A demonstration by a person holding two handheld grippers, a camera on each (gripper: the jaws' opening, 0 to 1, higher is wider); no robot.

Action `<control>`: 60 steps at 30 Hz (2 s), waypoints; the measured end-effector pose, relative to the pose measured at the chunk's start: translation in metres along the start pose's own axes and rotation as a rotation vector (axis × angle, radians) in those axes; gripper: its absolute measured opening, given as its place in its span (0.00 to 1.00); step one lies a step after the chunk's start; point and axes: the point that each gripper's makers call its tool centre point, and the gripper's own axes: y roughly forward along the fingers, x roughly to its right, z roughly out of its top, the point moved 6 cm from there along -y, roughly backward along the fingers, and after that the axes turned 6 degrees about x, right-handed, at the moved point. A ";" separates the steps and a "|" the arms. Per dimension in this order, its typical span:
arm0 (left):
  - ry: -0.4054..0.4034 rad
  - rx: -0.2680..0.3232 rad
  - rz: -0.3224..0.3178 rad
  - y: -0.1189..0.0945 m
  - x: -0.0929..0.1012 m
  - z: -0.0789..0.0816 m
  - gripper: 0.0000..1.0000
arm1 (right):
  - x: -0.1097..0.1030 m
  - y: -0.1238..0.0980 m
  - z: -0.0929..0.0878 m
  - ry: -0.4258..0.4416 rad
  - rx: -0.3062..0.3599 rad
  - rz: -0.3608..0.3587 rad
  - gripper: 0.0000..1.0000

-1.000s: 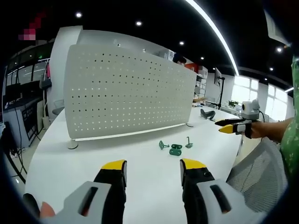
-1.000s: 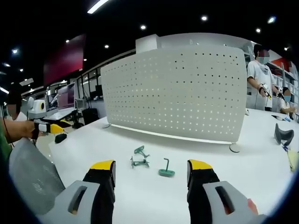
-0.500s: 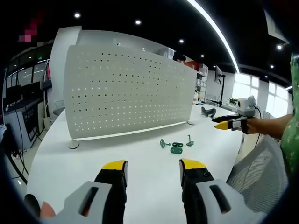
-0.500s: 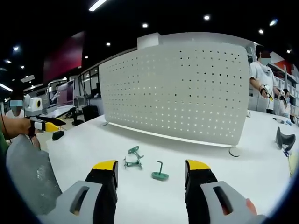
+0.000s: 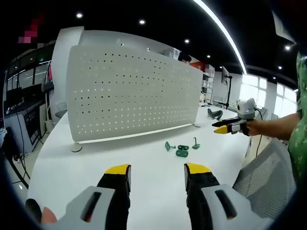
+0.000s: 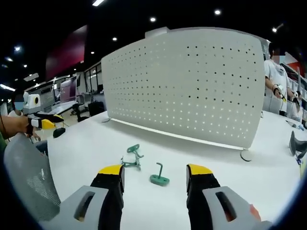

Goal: Insert the hook assembly into the mounting plate slot until the hook locks in place.

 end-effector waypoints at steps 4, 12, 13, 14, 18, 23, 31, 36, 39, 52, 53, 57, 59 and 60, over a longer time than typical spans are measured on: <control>-0.001 -0.006 0.001 0.000 0.000 -0.001 0.46 | 0.005 0.010 -0.004 -0.012 -0.023 0.021 0.51; 0.000 -0.018 0.001 0.001 0.000 -0.003 0.46 | 0.014 0.029 -0.013 -0.018 -0.068 0.046 0.50; -0.001 -0.018 0.001 0.001 0.000 -0.003 0.46 | 0.015 0.030 -0.014 -0.021 -0.072 0.050 0.50; -0.002 -0.018 0.002 0.001 -0.001 -0.003 0.46 | 0.015 0.032 -0.015 -0.021 -0.081 0.055 0.49; -0.003 -0.022 0.005 0.001 -0.001 -0.004 0.46 | 0.016 0.038 -0.019 -0.021 -0.097 0.068 0.48; -0.005 -0.026 0.007 0.001 -0.002 -0.004 0.46 | 0.019 0.047 -0.023 -0.028 -0.128 0.091 0.47; -0.003 -0.035 0.007 0.002 -0.002 -0.006 0.46 | 0.021 0.058 -0.024 -0.051 -0.147 0.126 0.44; -0.001 -0.043 0.007 0.002 -0.002 -0.007 0.45 | 0.021 0.062 -0.028 -0.056 -0.168 0.145 0.41; 0.002 -0.047 0.007 0.002 -0.001 -0.008 0.45 | 0.021 0.064 -0.031 -0.049 -0.190 0.160 0.37; 0.011 -0.060 0.008 0.002 0.000 -0.009 0.44 | 0.018 0.071 -0.035 -0.057 -0.223 0.192 0.25; 0.010 -0.062 0.007 0.003 0.000 -0.009 0.44 | 0.018 0.072 -0.035 -0.058 -0.224 0.194 0.25; 0.012 -0.066 0.006 0.003 0.000 -0.010 0.44 | 0.018 0.074 -0.035 -0.065 -0.227 0.204 0.21; 0.011 -0.065 0.006 0.002 0.000 -0.010 0.44 | 0.018 0.076 -0.034 -0.073 -0.230 0.208 0.20; 0.011 -0.065 0.007 0.002 0.000 -0.010 0.44 | 0.018 0.076 -0.034 -0.074 -0.231 0.210 0.20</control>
